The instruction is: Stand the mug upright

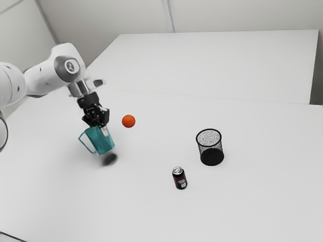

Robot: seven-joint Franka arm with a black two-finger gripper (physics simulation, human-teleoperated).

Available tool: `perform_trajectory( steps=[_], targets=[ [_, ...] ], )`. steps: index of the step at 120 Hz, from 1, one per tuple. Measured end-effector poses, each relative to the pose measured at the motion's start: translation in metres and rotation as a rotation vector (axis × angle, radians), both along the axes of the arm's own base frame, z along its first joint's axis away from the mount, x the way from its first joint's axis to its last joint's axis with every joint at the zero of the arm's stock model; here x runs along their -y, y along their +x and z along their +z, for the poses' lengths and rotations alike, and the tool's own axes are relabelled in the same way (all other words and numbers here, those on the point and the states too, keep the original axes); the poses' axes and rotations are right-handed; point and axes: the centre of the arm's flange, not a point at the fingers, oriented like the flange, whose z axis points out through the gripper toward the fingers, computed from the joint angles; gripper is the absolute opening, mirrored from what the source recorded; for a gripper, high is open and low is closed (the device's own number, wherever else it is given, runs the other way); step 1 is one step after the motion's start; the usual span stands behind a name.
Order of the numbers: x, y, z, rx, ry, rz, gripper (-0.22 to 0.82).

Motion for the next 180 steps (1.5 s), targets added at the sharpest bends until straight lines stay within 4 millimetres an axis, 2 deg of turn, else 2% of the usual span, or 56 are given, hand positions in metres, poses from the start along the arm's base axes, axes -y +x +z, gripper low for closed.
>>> perform_trajectory(
  steps=[12,26,41,63,81,125,143,152,165,180],
  targets=[
    [0.023,-0.004,0.009,0.054,0.100,-0.040,-0.16],
    [0.042,-0.015,-0.003,0.136,0.180,-0.046,-0.16],
    [0.063,-0.018,-0.008,0.243,0.244,-0.051,-0.16],
    [0.086,-0.013,-0.010,0.350,0.288,-0.035,-0.16],
    [0.095,-0.019,-0.019,0.361,0.304,0.002,-0.16],
    [0.094,-0.019,-0.041,0.333,0.316,0.103,-0.16],
    [0.095,-0.018,-0.038,0.332,0.318,0.128,0.17],
    [0.095,-0.019,-0.032,0.338,0.320,0.138,0.30],
    [0.097,-0.021,-0.016,0.351,0.323,0.148,0.42],
    [0.111,-0.025,0.003,0.362,0.328,0.131,0.50]
  ],
)
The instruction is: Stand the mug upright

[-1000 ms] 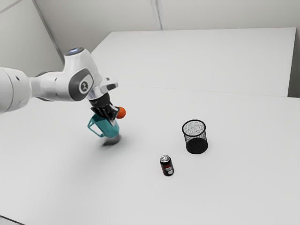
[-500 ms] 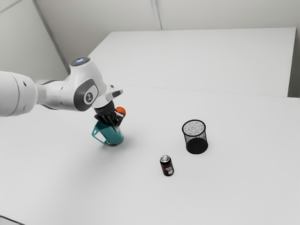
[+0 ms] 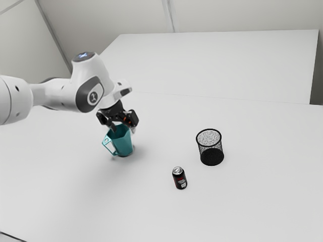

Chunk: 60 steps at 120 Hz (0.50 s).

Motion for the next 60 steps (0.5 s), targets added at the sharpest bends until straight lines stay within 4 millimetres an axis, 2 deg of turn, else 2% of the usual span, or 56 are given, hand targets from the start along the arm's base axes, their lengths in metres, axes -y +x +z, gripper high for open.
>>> perform_trajectory(
  steps=[24,40,60],
  targets=[
    [0.017,0.008,0.046,0.031,0.013,-0.025,0.56],
    [0.009,0.019,0.094,0.062,0.058,-0.038,0.58],
    [-0.006,0.023,0.164,0.079,0.097,-0.026,0.60]
  ],
)
